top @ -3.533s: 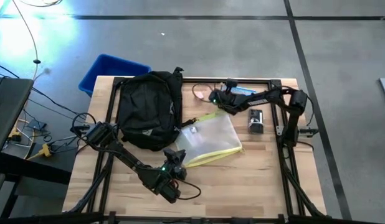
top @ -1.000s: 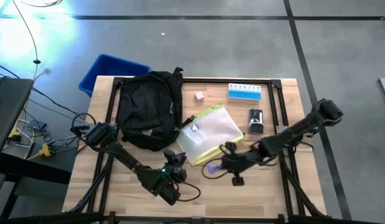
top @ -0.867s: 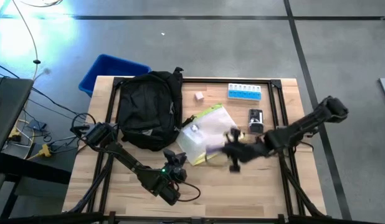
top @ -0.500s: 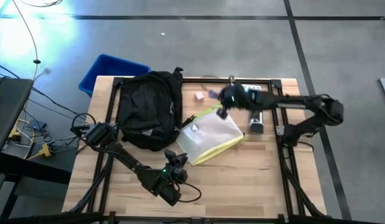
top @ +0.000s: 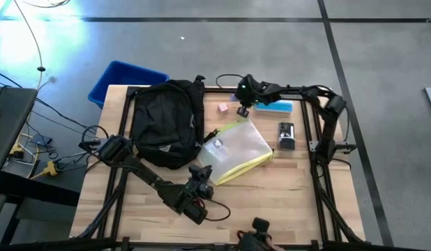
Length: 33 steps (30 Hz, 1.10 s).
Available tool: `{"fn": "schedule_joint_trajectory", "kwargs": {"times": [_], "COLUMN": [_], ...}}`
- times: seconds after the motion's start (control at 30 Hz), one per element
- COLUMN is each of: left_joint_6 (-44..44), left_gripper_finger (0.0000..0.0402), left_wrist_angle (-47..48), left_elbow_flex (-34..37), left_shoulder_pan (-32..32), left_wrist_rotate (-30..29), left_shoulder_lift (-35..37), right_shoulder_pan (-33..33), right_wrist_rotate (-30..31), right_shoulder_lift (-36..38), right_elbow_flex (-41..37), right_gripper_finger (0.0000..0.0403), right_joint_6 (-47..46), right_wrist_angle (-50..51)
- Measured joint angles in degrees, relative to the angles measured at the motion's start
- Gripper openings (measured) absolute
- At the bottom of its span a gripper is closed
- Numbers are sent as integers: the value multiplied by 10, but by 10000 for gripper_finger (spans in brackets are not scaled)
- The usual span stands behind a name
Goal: Unpack backpack
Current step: Remove the violet chocolate bar from the yellow zip bag, then remove the green earphone from the yellow zip bag
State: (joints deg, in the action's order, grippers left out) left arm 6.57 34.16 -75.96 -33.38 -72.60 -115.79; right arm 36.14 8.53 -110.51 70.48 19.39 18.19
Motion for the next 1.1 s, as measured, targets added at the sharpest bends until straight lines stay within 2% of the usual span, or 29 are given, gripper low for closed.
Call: {"fn": "schedule_joint_trajectory", "kwargs": {"times": [0.2, 0.37, 0.5, 0.67, 0.87, 1.0, 1.1], "left_joint_6": [-2, 7, 10, 39, 54, 63, 68], "left_gripper_finger": [83, 83, 83, 83, 83, 83, 83], "left_wrist_angle": [-4, -9, -10, -11, -11, -11, -10], "left_elbow_flex": [0, 0, 0, 0, 0, 0, -1], "left_shoulder_pan": [16, 11, 1, -15, -37, -54, -63], "left_wrist_rotate": [22, 40, 40, 40, 47, 46, 44], "left_shoulder_lift": [0, 0, 0, 0, 0, 0, 0], "right_shoulder_pan": [-5, -12, -27, -63, -154, -260, -364], "right_wrist_rotate": [58, 109, 103, 135, 135, 139, 134], "right_shoulder_lift": [-39, -35, -23, -10, 65, 152, 217], "right_elbow_flex": [81, 134, 173, 198, 130, 41, -32], "right_gripper_finger": [26, 92, 142, 165, 158, 146, 142], "right_joint_6": [5, -20, -24, -60, -123, -193, -284], "right_wrist_angle": [89, 177, 264, 358, 383, 360, 304]}}
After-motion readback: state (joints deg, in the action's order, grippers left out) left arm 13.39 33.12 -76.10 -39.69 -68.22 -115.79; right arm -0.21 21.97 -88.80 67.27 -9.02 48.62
